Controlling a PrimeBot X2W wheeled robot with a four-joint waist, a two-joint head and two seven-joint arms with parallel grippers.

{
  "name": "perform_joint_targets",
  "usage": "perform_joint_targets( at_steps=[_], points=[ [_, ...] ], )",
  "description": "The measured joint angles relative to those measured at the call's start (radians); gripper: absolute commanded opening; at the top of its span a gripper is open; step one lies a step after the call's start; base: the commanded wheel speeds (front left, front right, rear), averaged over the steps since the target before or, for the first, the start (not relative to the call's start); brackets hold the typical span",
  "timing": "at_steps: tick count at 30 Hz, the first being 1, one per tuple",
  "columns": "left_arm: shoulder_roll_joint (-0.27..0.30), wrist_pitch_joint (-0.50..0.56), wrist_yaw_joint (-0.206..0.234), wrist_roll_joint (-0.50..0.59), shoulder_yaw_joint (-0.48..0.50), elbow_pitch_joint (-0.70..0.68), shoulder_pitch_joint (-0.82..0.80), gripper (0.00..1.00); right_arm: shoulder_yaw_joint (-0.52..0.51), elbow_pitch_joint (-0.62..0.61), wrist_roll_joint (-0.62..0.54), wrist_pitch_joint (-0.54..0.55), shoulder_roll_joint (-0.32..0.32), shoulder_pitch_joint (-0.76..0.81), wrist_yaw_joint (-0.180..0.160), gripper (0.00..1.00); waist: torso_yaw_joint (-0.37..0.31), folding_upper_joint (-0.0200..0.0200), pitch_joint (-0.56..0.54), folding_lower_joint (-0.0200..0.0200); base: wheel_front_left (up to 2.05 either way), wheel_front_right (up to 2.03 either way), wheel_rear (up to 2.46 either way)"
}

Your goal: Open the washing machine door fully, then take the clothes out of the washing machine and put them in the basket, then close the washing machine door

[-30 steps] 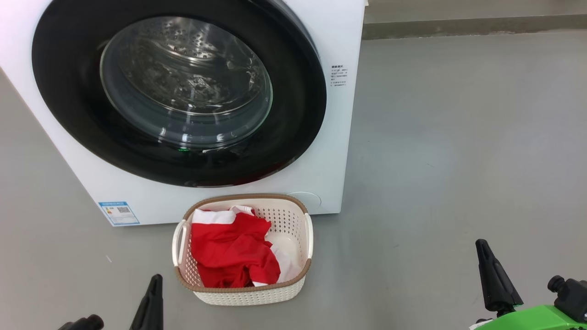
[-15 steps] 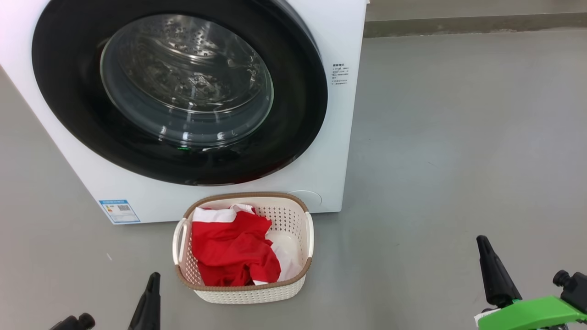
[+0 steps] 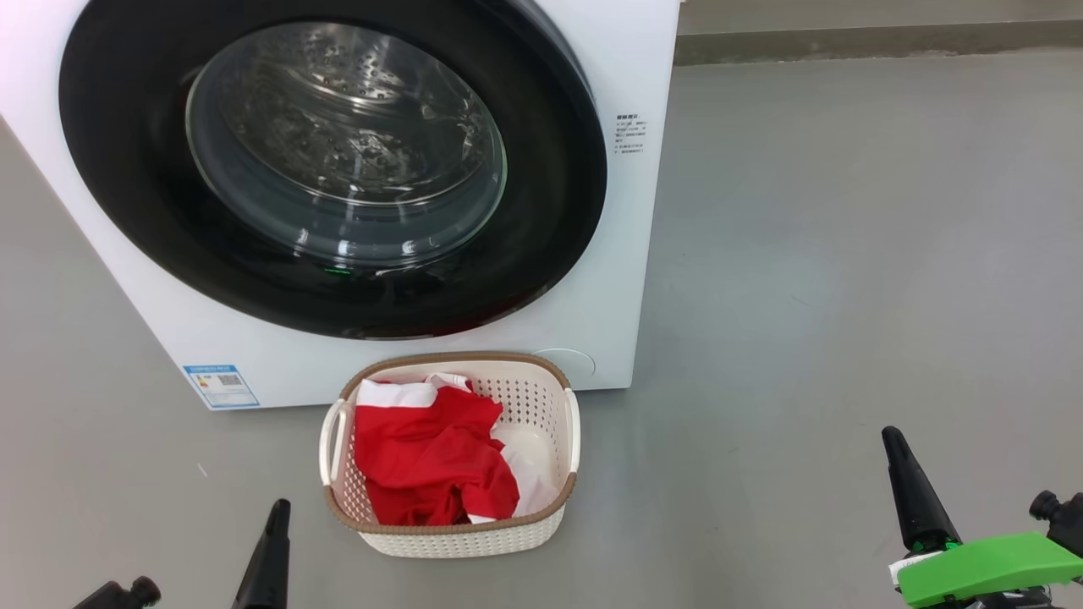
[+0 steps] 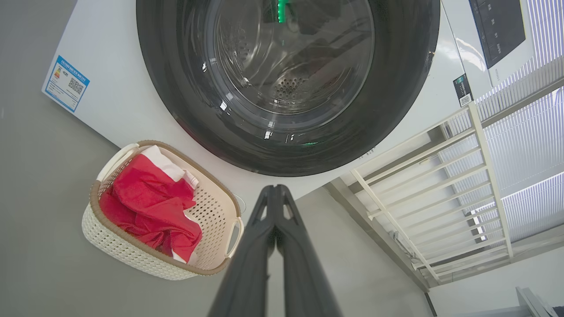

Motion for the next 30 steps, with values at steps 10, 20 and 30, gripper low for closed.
perform_joint_targets(
  at_steps=[10, 20, 30],
  points=[
    [0.0, 0.03, -0.008, -0.115, 0.01, 0.009, -0.021, 0.0, -0.01, 0.018, 0.115, 0.032, -0.007, -0.019, -0.003, 0.0, 0.002, 0.0, 0.004, 0.0, 0.0, 0.0, 0.0],
    [0.0, 0.058, -0.014, -0.23, 0.019, 0.023, -0.025, 0.0, -0.019, 0.035, 0.227, 0.061, -0.008, -0.039, -0.003, 0.0, 0.004, 0.0, 0.007, 0.0, 0.0, 0.0, 0.0],
    [0.0, 0.088, -0.019, -0.355, 0.033, 0.034, -0.045, 0.0, -0.024, 0.055, 0.35, 0.092, -0.01, -0.059, -0.003, 0.0, 0.006, 0.0, 0.011, 0.0, 0.0, 0.0, 0.0]
  ],
)
